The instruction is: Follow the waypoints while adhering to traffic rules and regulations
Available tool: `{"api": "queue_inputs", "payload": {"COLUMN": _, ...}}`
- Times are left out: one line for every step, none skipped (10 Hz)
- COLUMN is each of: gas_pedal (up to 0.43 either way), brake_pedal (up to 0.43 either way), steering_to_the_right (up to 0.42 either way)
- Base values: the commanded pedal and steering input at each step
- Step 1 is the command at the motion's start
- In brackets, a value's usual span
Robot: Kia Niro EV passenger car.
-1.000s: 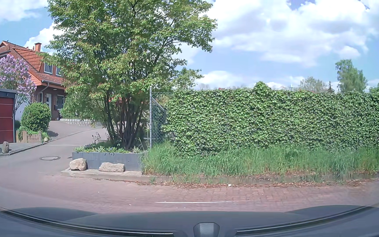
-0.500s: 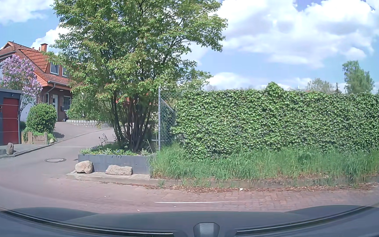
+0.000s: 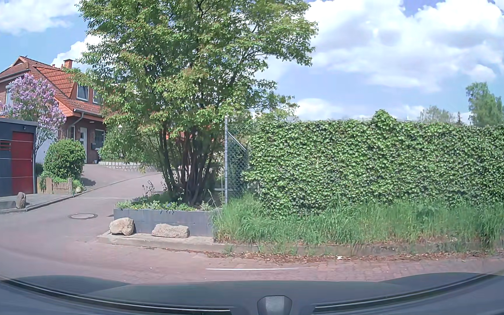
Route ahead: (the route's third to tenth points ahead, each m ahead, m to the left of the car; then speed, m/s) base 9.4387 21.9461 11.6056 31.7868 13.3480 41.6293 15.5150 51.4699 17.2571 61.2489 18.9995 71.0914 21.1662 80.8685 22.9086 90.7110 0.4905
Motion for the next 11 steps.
{"api": "queue_inputs", "payload": {"gas_pedal": 0.0, "brake_pedal": 0.024, "steering_to_the_right": -0.653}}
{"api": "queue_inputs", "payload": {"gas_pedal": 0.0, "brake_pedal": 0.024, "steering_to_the_right": -0.667}}
{"api": "queue_inputs", "payload": {"gas_pedal": 0.0, "brake_pedal": 0.024, "steering_to_the_right": -0.684}}
{"api": "queue_inputs", "payload": {"gas_pedal": 0.0, "brake_pedal": 0.024, "steering_to_the_right": -0.703}}
{"api": "queue_inputs", "payload": {"gas_pedal": 0.0, "brake_pedal": 0.03, "steering_to_the_right": -0.715}}
{"api": "queue_inputs", "payload": {"gas_pedal": 0.0, "brake_pedal": 0.03, "steering_to_the_right": -0.73}}
{"api": "queue_inputs", "payload": {"gas_pedal": 0.0, "brake_pedal": 0.037, "steering_to_the_right": -0.748}}
{"api": "queue_inputs", "payload": {"gas_pedal": 0.0, "brake_pedal": 0.037, "steering_to_the_right": -0.768}}
{"api": "queue_inputs", "payload": {"gas_pedal": 0.0, "brake_pedal": 0.037, "steering_to_the_right": -0.782}}
{"api": "queue_inputs", "payload": {"gas_pedal": 0.0, "brake_pedal": 0.037, "steering_to_the_right": -0.801}}
{"api": "queue_inputs", "payload": {"gas_pedal": 0.0, "brake_pedal": 0.037, "steering_to_the_right": -0.824}}
